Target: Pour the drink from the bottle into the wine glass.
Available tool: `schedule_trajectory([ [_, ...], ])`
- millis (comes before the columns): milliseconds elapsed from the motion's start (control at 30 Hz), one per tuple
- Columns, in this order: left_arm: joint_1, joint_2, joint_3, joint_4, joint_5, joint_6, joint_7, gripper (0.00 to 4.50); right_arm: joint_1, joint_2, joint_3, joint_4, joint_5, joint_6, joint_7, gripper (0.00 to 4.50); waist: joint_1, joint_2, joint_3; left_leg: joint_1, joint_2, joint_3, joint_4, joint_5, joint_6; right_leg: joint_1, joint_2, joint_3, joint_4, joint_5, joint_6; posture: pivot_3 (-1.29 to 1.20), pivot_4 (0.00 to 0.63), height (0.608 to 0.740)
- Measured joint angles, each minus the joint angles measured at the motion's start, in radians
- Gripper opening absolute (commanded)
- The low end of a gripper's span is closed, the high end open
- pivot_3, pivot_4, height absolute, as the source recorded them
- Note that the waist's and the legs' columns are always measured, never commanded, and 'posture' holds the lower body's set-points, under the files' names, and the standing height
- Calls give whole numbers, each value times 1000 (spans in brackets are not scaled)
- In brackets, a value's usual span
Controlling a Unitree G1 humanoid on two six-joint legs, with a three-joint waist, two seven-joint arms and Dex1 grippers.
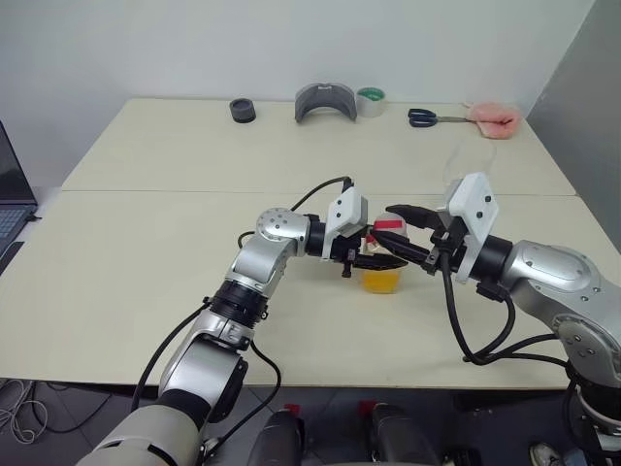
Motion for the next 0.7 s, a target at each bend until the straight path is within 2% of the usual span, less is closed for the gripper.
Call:
schedule_trajectory([
  [267,2,1,0,-1,1,4,0,1797,16,-23,51,-35,-115,-94,30,1776,0,0,0,0,0,0,0,0,0,0,0,0,0,0,0,0,150,740],
  [400,2,1,0,-7,1,4,0,1797,60,55,8,-37,-52,-77,12,1733,0,0,0,0,0,0,0,0,0,0,0,0,0,0,0,0,150,740],
  [700,12,3,0,-10,0,5,2,1797,92,77,-166,-66,124,21,-66,1729,1,0,0,0,0,0,0,0,0,0,0,0,0,0,0,0,150,740],
])
